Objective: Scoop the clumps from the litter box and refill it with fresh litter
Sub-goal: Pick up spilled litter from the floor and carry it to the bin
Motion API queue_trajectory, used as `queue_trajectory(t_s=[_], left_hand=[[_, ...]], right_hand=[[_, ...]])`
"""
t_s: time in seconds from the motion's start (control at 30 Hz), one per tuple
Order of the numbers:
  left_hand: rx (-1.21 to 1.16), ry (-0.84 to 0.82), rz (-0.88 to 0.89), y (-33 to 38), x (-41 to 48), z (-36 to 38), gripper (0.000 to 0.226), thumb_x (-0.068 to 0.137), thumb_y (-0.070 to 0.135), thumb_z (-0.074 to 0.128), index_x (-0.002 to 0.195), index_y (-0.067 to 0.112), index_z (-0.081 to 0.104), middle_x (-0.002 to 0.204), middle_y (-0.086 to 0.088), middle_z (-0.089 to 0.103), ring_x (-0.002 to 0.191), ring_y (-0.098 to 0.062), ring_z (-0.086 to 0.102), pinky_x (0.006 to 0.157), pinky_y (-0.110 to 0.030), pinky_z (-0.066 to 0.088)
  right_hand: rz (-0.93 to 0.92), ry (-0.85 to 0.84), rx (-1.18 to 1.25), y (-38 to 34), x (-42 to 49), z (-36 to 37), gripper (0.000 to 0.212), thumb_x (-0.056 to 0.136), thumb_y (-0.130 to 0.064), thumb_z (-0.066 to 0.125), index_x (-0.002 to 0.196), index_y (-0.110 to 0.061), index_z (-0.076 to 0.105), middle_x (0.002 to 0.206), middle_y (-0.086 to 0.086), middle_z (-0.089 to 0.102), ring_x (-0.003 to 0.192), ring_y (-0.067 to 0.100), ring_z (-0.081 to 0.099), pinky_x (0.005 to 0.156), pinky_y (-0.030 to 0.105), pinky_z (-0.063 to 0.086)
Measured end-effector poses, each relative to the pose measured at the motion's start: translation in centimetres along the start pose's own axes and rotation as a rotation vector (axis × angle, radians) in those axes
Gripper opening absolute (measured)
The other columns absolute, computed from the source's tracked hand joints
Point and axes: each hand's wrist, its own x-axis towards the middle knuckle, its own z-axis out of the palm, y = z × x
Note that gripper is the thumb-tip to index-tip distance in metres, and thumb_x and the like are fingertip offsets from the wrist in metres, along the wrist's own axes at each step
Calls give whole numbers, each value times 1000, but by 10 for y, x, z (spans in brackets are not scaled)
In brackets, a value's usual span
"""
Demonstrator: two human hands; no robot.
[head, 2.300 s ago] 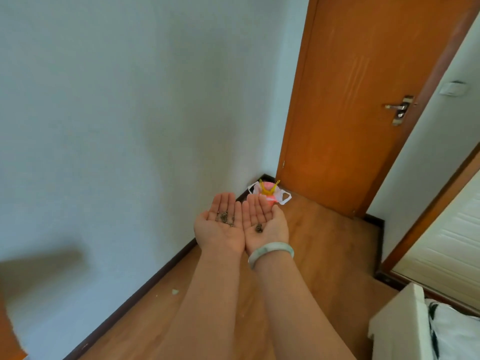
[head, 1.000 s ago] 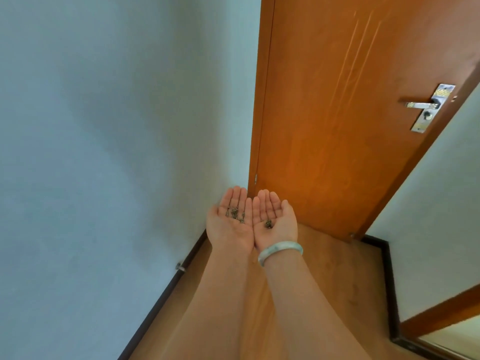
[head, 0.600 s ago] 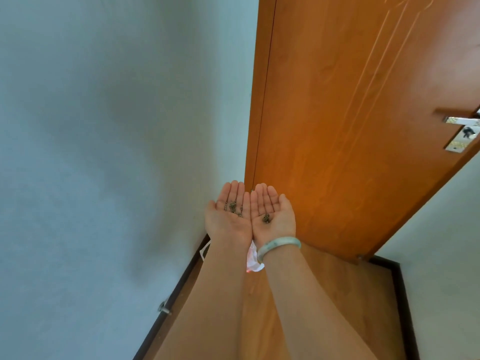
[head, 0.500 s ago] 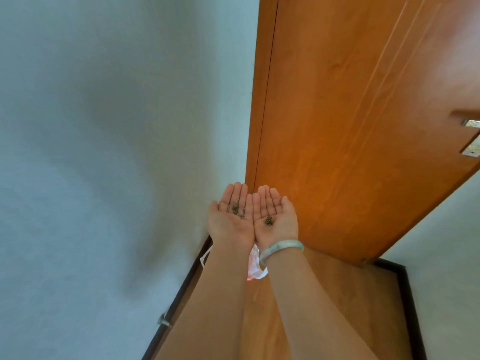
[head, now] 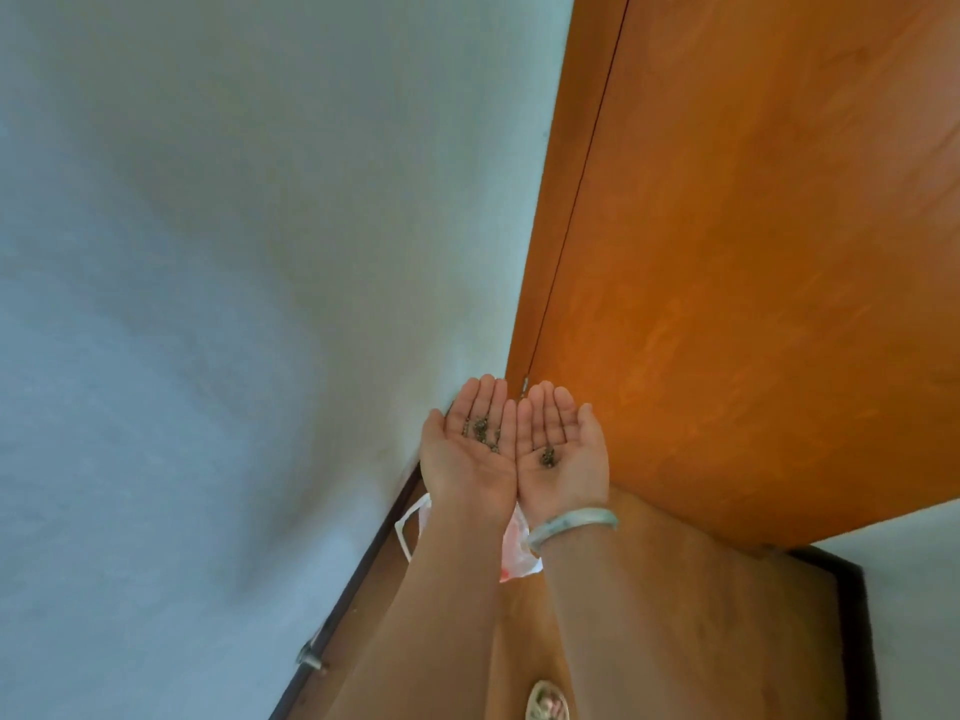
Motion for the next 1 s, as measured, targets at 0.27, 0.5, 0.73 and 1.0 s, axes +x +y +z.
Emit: queue_trajectory(t_s=[0.27,0.5,0.73,1.0], left_hand=[[-40,86,41,-19,84,-22,47,101,36,27,110,7,63,99,-8,74,85,-19,72,70,-30,55],[-17,109,14,-39,170,-107,48,101,38,26,111,10,64,105,-7,72,88,-19,72,69,-28,58],[-34,101,-19,-79,276,-253,49,101,40,27,111,10,65,107,-7,72,95,-22,70,77,-33,56],[-30,31,-50,-111,392,-365,46,101,34,28,116,6,60,116,-13,66,110,-26,60,91,-37,49]], right_hand=[[97,28,-84,9,88,-24,32,96,-31,48,98,-5,65,96,11,72,92,21,69,77,33,58],[83,62,-116,56,166,-99,33,97,-32,47,102,-5,65,101,10,72,98,21,68,83,33,56],[98,103,-103,128,256,-234,31,96,-31,50,104,-7,66,102,10,72,91,20,70,79,31,58],[72,61,-54,189,369,-346,24,95,-27,52,96,-6,64,87,8,74,77,15,72,59,26,57]])
